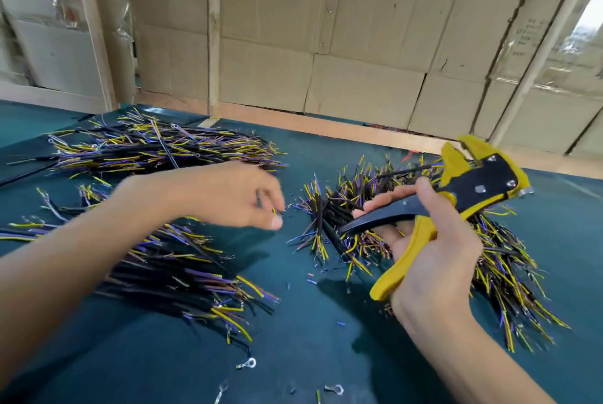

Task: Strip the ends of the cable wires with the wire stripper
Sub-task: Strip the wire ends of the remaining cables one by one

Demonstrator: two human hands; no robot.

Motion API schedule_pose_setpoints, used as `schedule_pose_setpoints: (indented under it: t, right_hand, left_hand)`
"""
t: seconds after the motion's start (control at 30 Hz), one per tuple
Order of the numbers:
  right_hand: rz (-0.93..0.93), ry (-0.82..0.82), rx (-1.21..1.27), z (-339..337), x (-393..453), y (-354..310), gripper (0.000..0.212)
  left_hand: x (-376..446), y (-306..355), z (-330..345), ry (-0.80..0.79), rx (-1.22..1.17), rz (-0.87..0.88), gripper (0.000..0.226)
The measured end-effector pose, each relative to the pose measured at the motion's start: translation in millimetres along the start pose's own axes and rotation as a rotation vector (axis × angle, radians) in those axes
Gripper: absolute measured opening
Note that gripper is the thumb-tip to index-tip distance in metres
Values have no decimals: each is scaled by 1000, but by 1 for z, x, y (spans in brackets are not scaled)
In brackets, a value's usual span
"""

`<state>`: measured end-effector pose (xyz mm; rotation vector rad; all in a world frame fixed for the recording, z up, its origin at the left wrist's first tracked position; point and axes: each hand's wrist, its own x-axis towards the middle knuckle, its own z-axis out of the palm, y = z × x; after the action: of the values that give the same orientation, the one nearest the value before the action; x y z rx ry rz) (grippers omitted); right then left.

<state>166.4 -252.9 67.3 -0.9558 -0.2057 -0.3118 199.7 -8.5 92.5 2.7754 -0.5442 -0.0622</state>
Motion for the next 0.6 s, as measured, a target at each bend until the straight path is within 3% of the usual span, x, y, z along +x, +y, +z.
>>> schedule_pose_setpoints:
  t: [0.07,0.13,0.27,0.6]
  right_hand:
    - [0,0,0,0,0,0,22]
    - [5,3,-12,1,-1,0,22]
    - [25,-2,-24,1,-2,2,21]
    - [37,-175,-52,-3,2,2,25]
  left_hand:
    - [-39,4,-3,-219,-125,-35,45]
    - [-58,9,3,-314,-120,-3,35]
    - [-57,19,6,-221,-119,78,10]
    - [-50,23,17,175,-298,260,9]
